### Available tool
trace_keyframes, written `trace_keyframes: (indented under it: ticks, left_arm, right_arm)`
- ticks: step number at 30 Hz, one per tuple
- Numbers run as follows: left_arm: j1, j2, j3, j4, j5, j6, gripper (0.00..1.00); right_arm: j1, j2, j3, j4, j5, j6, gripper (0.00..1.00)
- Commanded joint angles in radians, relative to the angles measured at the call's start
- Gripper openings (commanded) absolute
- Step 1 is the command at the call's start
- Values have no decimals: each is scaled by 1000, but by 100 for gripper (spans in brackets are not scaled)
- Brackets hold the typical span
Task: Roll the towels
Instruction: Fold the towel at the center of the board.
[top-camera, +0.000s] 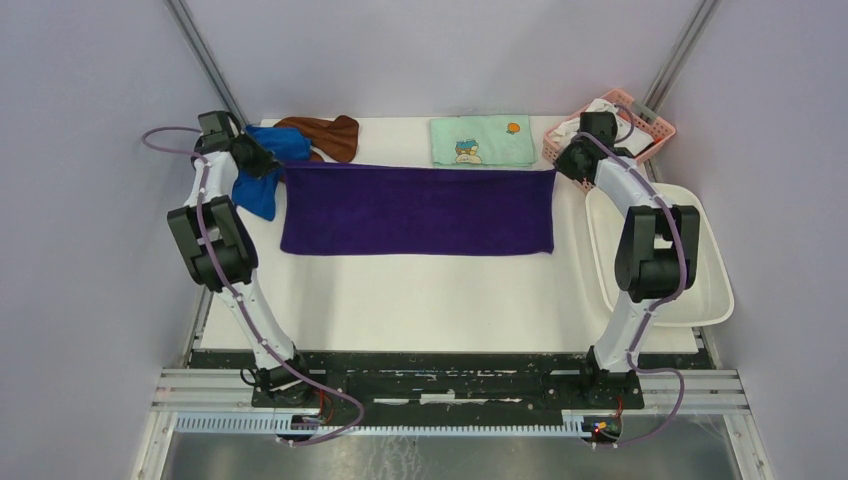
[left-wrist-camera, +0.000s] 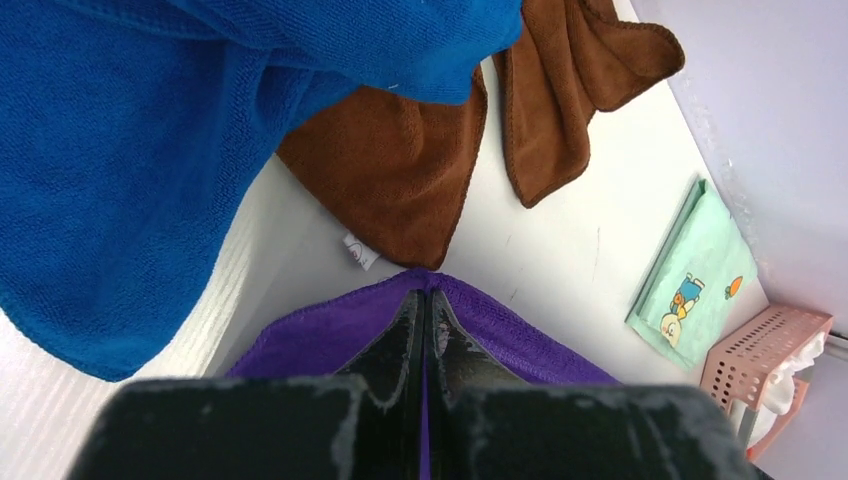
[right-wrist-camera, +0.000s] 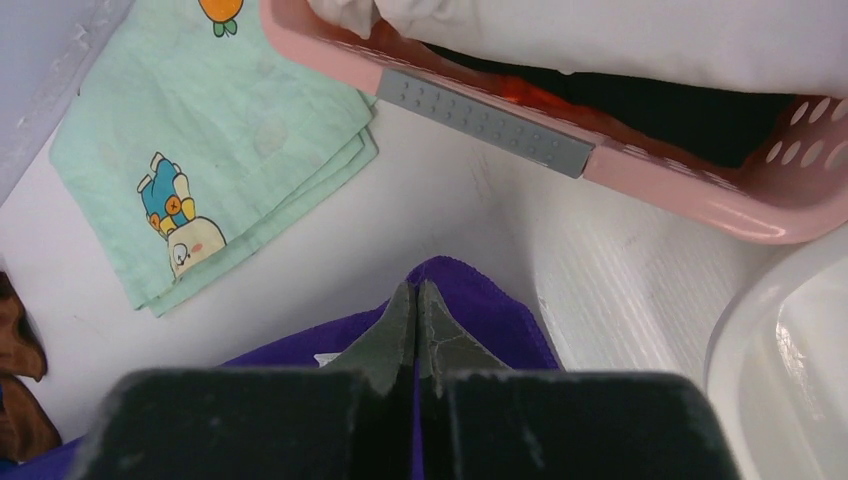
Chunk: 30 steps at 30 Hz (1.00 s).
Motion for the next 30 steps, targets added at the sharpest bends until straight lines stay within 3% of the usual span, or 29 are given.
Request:
trace_keyframes:
  ticks: [1, 15, 30]
  left_arm:
    - [7, 4, 37, 29, 24, -41, 3]
    - [55, -128, -199, -27, -38, 45, 3]
    - [81, -248, -456, -41, -90, 124, 3]
  right_arm:
    - [-30, 4, 37, 64, -24, 8, 0]
    - [-40, -110, -118, -61, -134, 9, 0]
    - [-43, -271, -382, -112, -121, -4, 0]
